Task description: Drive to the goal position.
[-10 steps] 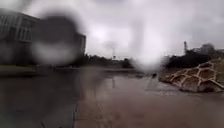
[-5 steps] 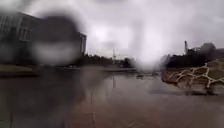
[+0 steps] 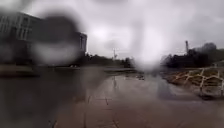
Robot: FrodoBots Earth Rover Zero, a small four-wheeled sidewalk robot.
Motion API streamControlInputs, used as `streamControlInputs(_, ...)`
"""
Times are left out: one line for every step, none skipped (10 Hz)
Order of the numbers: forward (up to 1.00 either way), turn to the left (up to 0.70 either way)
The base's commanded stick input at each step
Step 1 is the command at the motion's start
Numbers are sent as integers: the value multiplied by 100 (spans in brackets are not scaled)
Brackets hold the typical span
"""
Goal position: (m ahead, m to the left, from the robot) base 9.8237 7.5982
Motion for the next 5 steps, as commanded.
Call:
streamControlInputs(70, 0)
streamControlInputs(70, 0)
streamControlInputs(70, 0)
streamControlInputs(70, 0)
streamControlInputs(70, 0)
